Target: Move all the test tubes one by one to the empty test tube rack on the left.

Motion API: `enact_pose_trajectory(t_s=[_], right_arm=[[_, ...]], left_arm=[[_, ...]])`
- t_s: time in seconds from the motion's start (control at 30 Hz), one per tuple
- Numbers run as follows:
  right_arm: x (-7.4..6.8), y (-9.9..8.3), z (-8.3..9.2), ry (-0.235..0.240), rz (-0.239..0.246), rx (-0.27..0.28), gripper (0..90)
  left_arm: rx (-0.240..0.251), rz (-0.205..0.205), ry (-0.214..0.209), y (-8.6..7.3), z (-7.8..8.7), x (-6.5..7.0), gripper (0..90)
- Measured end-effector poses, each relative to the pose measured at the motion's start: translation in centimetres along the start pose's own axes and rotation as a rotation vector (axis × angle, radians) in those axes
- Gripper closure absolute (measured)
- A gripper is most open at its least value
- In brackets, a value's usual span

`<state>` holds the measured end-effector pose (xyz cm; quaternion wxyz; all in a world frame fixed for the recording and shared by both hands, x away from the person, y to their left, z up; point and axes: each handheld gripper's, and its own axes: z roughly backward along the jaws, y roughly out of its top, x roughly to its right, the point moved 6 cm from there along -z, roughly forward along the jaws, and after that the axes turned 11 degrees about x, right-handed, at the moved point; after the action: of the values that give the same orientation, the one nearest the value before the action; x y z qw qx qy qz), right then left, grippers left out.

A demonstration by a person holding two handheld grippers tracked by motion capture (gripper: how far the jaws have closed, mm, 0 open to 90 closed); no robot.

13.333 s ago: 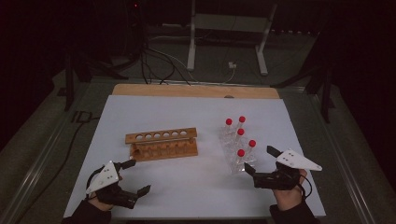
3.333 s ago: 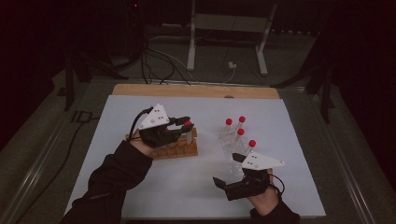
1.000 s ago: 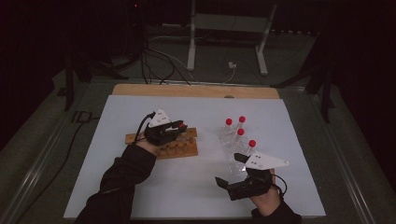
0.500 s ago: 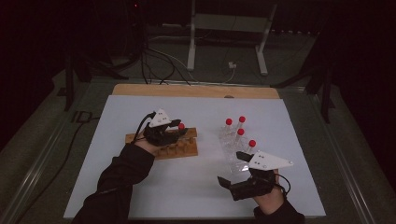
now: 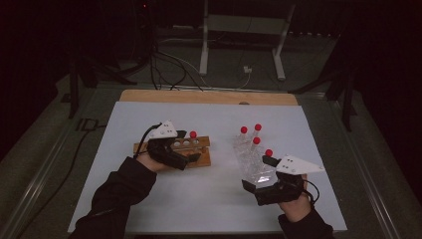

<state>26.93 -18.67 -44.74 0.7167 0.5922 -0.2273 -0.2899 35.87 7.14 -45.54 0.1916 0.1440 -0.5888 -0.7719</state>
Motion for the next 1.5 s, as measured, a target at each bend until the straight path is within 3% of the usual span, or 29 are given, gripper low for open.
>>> enact_pose_trajectory(t_s=[0.23, 0.47, 0.83, 1.03, 1.27, 1.5], right_arm=[[2.4, 0.3, 0.7, -0.067, -0.003, 0.012, 0.0], [5.0, 0.0, 1.2, -0.135, -0.027, 0.012, 0.0], [7.7, -1.5, 0.9, -0.201, -0.054, -0.029, 0.0], [8.4, -2.4, 0.6, -0.224, -0.059, -0.06, 0.0], [9.0, -3.6, 0.1, -0.271, -0.045, -0.132, 0.0], [9.3, -4.5, -0.2, -0.291, -0.061, -0.191, 0.0]], left_arm=[[0.018, 0.002, -0.06, -0.4, 1.2, 1.9, 2.6], [0.035, 0.005, -0.066, -0.8, 2.2, 2.7, 2.6], [0.036, -0.002, -0.088, -1.6, 2.7, 4.0, 2.6], [0.04, 0.01, -0.085, -2.1, 2.8, 3.9, 2.7], [0.034, 0.018, -0.08, -2.5, 2.7, 3.7, 2.7], [0.038, 0.02, -0.083, -2.5, 2.7, 3.8, 2.6]])
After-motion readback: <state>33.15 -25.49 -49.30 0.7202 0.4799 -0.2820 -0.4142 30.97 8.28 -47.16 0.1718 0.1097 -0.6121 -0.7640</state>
